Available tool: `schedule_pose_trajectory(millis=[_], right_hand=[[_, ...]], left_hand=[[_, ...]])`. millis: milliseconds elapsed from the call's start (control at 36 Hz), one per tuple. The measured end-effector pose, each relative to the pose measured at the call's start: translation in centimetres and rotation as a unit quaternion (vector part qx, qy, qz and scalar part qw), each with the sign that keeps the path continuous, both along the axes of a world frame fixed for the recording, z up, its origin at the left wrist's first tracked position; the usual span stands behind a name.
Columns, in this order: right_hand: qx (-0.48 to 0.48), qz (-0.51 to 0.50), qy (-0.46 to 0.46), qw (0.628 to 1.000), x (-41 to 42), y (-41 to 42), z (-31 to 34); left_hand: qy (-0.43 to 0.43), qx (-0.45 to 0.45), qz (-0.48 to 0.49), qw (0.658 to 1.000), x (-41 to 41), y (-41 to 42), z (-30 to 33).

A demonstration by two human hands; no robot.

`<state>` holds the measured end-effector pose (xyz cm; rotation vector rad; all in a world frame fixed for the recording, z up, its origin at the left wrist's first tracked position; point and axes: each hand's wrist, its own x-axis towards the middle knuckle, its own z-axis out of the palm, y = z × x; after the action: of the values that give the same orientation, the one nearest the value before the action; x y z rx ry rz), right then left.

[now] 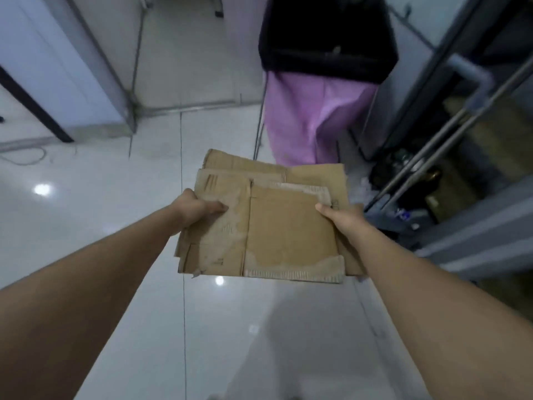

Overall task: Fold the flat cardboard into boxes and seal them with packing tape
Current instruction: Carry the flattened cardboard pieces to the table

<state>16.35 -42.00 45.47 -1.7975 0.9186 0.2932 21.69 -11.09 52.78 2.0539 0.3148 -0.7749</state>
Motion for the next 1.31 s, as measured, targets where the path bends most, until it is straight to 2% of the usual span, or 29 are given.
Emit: schedule_pose_trajectory(millis=[111, 222, 389, 472, 556, 722, 917, 1111, 1194, 1306], right_hand=[[-0.007, -0.008, -0.102, 0.995, 0.9, 1.3, 21.0], [-0.045, 0.005, -0.154, 0.987, 1.9, -0.3, 35.3], [-0.082, 0.060, -0.177, 0.979, 3.9, -5.9, 50.6], [-0.133, 0.083, -0.192, 0.969, -3.4, -1.7, 61.5], [-0.187, 0.078, -0.211, 0.956, -7.6, 0.1, 68.1], [-0.251, 0.036, -0.197, 0.947, -13.9, 1.8, 75.2], [-0.311, -0.065, -0.179, 0.931, -21.9, 3.4, 78.5], [-0.332, -0.174, -0.121, 0.919, -30.4, 4.7, 78.2], [-0.314, -0.229, -0.086, 0.918, -34.7, 5.4, 77.7], [-0.308, -0.288, -0.061, 0.905, -41.5, 6.5, 77.7]], left_hand=[[-0.108, 0.011, -0.005, 0.994, 2.1, -1.6, 15.9], [-0.206, -0.018, 0.001, 0.978, 1.7, -2.8, 30.4], [-0.250, -0.019, -0.007, 0.968, 0.3, -2.6, 47.3], [-0.271, -0.035, -0.033, 0.961, -0.5, -2.4, 53.8], [-0.296, -0.046, -0.071, 0.951, -1.8, -2.3, 59.1], [-0.334, -0.054, -0.153, 0.928, -3.8, -2.6, 66.2], [-0.321, -0.063, -0.261, 0.908, -5.7, -4.4, 69.7], [-0.289, -0.080, -0.371, 0.879, -9.9, -9.0, 69.7], [-0.264, -0.083, -0.420, 0.864, -12.0, -11.3, 69.0], [-0.271, -0.075, -0.469, 0.837, -18.3, -13.0, 68.6]])
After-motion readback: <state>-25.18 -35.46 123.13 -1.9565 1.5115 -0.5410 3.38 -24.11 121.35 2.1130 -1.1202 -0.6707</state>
